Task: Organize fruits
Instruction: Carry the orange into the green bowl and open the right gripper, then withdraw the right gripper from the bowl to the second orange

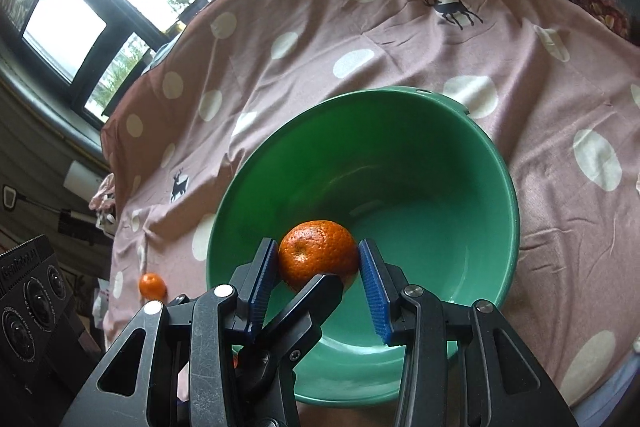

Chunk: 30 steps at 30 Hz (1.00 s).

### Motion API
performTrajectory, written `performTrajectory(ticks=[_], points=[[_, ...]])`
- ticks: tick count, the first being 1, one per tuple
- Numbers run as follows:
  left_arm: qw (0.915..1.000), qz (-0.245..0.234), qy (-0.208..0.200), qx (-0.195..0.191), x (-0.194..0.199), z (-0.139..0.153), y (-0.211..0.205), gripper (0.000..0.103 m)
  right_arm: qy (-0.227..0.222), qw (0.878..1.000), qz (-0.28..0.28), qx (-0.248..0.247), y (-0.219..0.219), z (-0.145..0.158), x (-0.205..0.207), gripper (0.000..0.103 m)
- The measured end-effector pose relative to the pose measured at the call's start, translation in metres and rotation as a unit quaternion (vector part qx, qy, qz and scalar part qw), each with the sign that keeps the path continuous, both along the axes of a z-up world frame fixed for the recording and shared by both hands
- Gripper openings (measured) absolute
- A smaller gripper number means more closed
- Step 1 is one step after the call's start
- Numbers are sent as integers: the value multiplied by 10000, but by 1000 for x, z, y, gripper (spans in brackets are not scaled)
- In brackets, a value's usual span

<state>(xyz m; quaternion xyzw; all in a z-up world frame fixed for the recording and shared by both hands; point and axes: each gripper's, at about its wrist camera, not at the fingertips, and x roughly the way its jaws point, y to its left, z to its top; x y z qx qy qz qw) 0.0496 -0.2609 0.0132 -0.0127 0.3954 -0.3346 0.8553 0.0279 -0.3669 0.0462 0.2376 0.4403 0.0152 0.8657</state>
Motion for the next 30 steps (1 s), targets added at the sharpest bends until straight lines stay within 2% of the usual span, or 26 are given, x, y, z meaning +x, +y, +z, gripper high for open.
performTrajectory(ticks=[7,10,13,18,24,28,30], points=[[10000,19,31,-88,-1,2,7,37,63,9998,-38,-186,3,1,1,46],[9998,112,-100,-106,-7,10,18,46,-96,9992,-148,-369,5,9,-2,64],[9994,267,-175,-114,-11,19,37,53,-280,9977,-183,-581,10,20,-7,65],[9959,848,-293,-96,-17,37,86,62,-652,9968,-34,-462,20,35,-13,68],[9808,1920,-345,-27,-26,50,162,68,-865,9955,357,-168,42,42,-13,69],[9657,2576,-329,77,-32,47,214,70,-881,9940,643,-102,62,43,-9,69],[9563,2908,-298,-21,-35,41,243,70,-883,9925,837,-84,74,42,-9,69]])
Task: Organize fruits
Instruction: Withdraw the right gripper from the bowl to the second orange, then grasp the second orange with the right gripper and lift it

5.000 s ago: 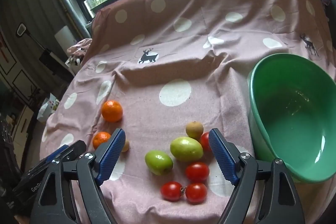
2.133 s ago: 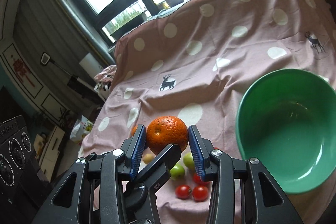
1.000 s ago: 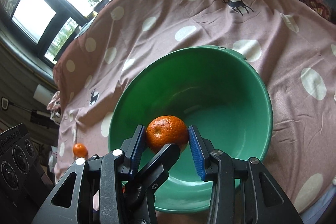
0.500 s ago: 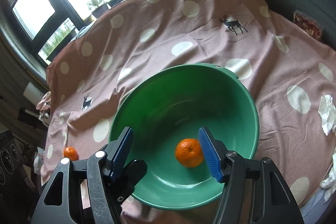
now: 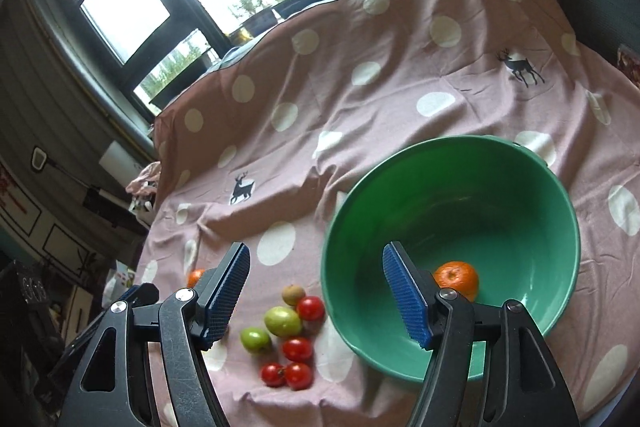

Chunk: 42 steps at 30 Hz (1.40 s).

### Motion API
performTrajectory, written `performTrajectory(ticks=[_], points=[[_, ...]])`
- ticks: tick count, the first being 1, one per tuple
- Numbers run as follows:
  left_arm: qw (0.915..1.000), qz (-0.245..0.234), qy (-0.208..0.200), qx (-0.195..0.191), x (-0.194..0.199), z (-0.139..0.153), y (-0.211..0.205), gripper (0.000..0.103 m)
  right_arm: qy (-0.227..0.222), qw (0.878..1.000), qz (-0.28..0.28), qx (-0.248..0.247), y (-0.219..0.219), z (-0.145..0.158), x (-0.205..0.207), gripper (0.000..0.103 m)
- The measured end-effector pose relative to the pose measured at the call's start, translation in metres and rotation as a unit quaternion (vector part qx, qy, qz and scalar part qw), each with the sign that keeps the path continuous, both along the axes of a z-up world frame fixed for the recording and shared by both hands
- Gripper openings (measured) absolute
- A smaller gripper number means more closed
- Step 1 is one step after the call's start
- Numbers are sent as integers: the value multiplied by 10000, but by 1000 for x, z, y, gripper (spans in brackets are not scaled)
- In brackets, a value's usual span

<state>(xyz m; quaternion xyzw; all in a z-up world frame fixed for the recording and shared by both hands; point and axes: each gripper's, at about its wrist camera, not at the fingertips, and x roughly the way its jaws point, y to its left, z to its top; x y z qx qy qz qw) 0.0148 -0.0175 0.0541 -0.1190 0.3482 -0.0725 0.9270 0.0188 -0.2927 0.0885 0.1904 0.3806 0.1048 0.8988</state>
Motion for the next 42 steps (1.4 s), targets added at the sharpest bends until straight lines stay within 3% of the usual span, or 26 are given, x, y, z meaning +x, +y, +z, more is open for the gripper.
performTrajectory(ticks=[3,6,13,18,23,34,38,42], points=[[9987,455,83,-203,0,-14,38,70,3,9995,322,13,20,-2,2,69],[9956,906,240,-73,4,-25,58,69,99,9978,653,85,40,-9,8,69],[9912,1214,382,-369,10,-40,90,68,518,9901,1306,70,105,-34,38,69],[9848,1404,639,-795,14,-52,115,60,896,9782,1873,104,164,-60,69,64],[9827,1552,631,-792,11,-51,126,60,1499,9672,2010,402,203,-98,100,50],[9836,1466,705,-776,14,-54,127,60,1798,9615,1962,683,217,-133,119,49],[9846,1417,744,-709,16,-55,124,60,1714,9667,1887,222,212,-123,115,48],[9856,1324,785,-700,18,-56,120,60,1581,9675,1738,-936,199,-104,105,48]])
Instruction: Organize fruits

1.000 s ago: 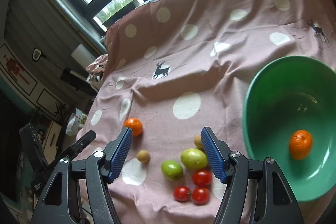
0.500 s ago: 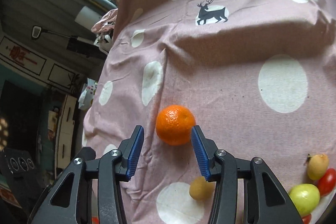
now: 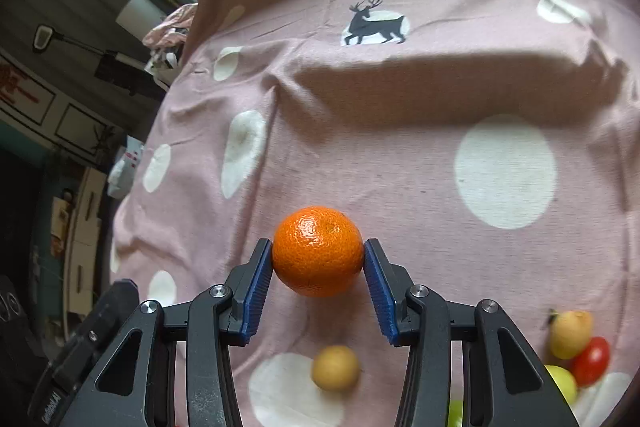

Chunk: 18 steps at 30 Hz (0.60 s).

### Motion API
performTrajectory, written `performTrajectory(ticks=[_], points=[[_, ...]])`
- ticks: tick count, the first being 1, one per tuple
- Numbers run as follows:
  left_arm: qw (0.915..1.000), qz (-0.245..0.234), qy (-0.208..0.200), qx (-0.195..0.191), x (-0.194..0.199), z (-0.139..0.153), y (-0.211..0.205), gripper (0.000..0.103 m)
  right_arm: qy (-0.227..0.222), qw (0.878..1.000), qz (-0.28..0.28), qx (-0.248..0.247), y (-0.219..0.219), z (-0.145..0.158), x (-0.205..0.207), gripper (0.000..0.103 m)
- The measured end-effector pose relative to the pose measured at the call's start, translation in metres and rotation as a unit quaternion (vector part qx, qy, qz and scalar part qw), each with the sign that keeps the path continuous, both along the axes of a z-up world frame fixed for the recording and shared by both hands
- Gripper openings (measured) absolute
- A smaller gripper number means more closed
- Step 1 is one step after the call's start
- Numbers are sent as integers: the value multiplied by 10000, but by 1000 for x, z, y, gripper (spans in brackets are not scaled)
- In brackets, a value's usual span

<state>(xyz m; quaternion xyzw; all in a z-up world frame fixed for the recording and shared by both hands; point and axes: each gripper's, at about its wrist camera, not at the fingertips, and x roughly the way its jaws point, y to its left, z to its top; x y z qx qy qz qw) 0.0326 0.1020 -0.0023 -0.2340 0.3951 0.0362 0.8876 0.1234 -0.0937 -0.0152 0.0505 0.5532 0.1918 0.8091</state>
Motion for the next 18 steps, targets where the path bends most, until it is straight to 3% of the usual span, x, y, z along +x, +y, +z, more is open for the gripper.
performTrajectory(ticks=[3,5,9,18], points=[[9999,-147,-10,29,2,1,-10,60,-352,9971,-11,-680,-16,12,-15,48],[9996,-273,-5,73,4,1,-18,60,-301,9959,66,-851,-25,11,-24,48],[9986,-456,73,241,8,-3,-36,60,-49,9967,227,-780,-32,0,-30,48],[9963,-787,84,341,13,-8,-63,60,-573,9983,-93,-57,-53,26,-35,48]])
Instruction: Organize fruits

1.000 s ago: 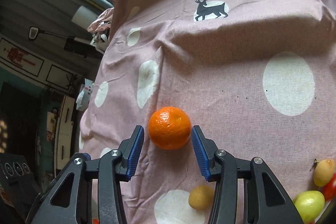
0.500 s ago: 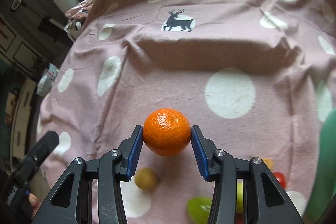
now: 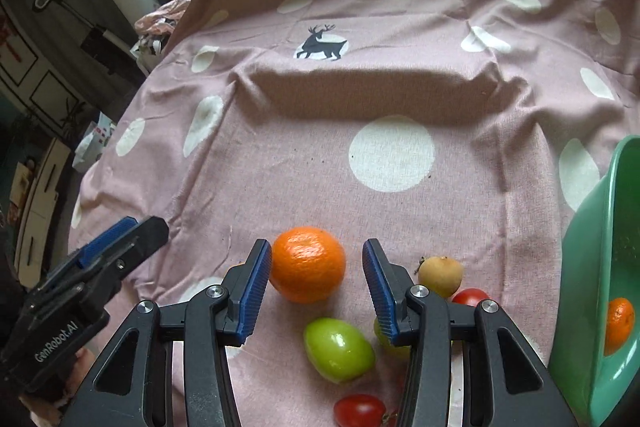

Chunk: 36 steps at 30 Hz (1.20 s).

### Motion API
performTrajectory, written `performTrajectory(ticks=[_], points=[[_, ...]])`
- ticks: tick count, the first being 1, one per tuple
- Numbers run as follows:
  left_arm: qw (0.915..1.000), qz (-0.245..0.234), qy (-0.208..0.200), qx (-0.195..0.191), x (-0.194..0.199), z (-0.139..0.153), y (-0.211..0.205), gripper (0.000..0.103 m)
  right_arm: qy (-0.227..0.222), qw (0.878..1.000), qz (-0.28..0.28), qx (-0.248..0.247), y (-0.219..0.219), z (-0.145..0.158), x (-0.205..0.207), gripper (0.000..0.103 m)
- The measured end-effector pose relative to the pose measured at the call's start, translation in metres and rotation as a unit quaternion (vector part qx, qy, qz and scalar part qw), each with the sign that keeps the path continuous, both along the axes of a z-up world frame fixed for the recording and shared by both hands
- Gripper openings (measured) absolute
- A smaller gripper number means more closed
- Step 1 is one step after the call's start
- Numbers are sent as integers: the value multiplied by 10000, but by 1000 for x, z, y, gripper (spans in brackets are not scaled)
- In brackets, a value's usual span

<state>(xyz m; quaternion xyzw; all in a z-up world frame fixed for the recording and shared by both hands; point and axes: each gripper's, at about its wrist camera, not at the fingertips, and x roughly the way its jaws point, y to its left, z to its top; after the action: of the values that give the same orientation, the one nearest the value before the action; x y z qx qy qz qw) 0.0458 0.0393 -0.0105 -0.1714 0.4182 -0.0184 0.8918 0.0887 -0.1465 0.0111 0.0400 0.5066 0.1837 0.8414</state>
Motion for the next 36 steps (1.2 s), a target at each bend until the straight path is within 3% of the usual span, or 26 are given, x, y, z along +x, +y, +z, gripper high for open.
performTrajectory(ticks=[4,15,17,18,36], points=[[9997,-226,30,-43,2,-2,-14,59,-109,9973,-315,654,-16,5,4,48],[9964,-790,259,-145,7,-15,-50,54,254,9947,-208,976,-14,-5,7,48],[9957,-846,300,-228,7,-16,-52,53,362,9931,-129,1110,-13,-9,8,32],[9951,-897,324,-261,7,-17,-53,52,423,9922,-118,1170,-12,-11,9,31],[9921,-1136,509,-158,7,-25,-79,45,766,9910,-235,1075,-14,-27,13,31]])
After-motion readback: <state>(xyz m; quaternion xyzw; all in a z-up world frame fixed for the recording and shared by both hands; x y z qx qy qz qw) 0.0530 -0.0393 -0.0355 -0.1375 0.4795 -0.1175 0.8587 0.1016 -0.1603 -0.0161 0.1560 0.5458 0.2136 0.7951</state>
